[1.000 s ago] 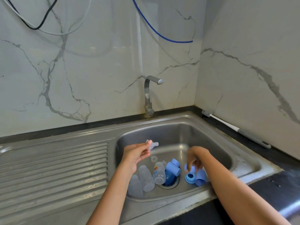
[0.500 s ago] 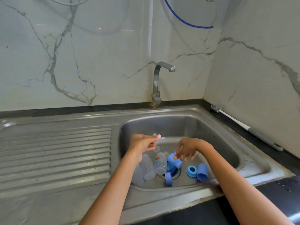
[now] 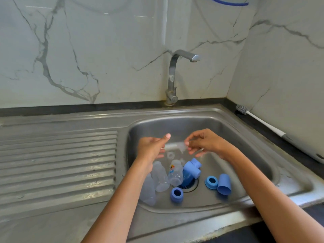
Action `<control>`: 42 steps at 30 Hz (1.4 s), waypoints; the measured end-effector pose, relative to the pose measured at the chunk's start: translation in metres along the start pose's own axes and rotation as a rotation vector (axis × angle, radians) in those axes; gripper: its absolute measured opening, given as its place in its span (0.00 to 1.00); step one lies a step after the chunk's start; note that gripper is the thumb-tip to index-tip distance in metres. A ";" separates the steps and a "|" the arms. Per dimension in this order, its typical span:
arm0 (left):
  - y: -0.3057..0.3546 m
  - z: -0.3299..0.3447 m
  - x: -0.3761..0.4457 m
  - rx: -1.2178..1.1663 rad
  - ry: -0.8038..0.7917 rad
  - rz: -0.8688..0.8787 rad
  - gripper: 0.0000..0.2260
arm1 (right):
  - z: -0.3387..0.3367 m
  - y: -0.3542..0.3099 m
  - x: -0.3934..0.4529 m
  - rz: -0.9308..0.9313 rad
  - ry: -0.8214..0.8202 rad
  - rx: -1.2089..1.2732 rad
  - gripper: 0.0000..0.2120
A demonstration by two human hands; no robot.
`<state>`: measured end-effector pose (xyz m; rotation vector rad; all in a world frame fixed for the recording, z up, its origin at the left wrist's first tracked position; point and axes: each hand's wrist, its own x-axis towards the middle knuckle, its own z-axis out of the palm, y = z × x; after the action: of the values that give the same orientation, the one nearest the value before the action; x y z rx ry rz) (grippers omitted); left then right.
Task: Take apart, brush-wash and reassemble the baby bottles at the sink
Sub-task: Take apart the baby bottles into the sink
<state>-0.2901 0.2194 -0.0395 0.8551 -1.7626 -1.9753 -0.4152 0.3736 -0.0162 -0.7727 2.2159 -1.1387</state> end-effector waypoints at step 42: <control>-0.040 0.060 0.046 1.295 -0.129 -0.005 0.24 | -0.008 0.012 0.016 0.202 0.378 -0.573 0.10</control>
<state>-0.3577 0.2427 -0.0857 1.0198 -3.0685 -0.6583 -0.4351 0.3725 -0.0250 -0.5538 2.9196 -0.5802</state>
